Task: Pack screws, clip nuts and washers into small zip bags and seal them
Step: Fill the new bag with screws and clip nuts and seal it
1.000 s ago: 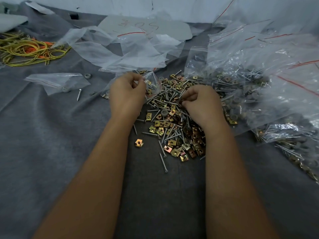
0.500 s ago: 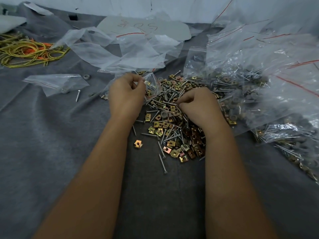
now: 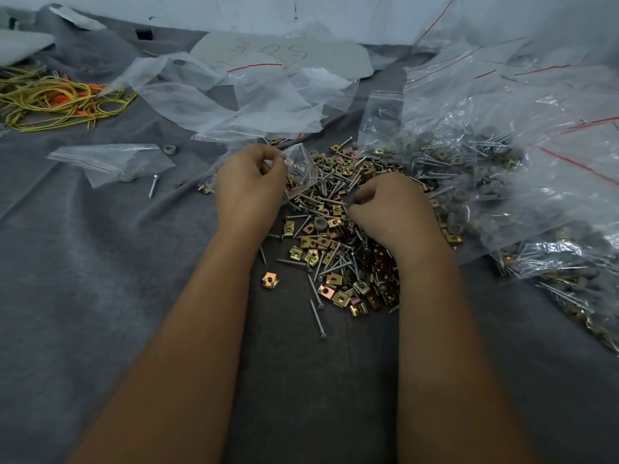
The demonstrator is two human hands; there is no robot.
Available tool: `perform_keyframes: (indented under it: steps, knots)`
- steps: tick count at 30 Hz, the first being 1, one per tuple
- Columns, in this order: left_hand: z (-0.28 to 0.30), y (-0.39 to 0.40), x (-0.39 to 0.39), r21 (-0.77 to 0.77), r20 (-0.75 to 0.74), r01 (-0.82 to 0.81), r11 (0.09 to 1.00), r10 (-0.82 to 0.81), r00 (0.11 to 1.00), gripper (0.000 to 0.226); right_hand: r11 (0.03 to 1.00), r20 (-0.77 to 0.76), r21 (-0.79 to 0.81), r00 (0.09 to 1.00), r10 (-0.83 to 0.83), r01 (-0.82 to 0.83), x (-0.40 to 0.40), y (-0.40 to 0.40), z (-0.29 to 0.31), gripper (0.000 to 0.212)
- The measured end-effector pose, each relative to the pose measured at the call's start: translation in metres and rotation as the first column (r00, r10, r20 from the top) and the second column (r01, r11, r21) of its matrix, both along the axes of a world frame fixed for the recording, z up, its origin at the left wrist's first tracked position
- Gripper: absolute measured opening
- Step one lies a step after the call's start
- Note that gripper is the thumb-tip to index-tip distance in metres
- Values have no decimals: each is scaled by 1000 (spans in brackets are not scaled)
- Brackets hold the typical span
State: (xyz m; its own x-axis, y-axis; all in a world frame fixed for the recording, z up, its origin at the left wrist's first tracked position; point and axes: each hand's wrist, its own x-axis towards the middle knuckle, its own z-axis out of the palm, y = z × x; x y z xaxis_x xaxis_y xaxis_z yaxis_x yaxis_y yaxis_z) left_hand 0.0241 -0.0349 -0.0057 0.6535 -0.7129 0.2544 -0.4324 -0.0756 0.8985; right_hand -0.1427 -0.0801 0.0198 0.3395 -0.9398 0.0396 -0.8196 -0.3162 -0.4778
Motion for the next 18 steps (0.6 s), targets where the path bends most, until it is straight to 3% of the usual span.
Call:
perform_keyframes:
  steps: [5,9,13,18]
  knots:
    - [0,0,-1,0,10,-1,1000,1,1000,15,997,-117,-65,992,-53,45,9,3,2,19]
    - [1,1,-3,4,38,0,1000,0,999,14,997,-81,-70,996,-41,35,11,5,1,15]
    - [0,1,-5,19,94,3,1000,-5,996,13,997,151,-49,987,-47,55,8,2,-3,17]
    - [0,1,-5,31,136,8,999,-12,991,11,999,497,33,867,-48,37,8,-4,-4,21]
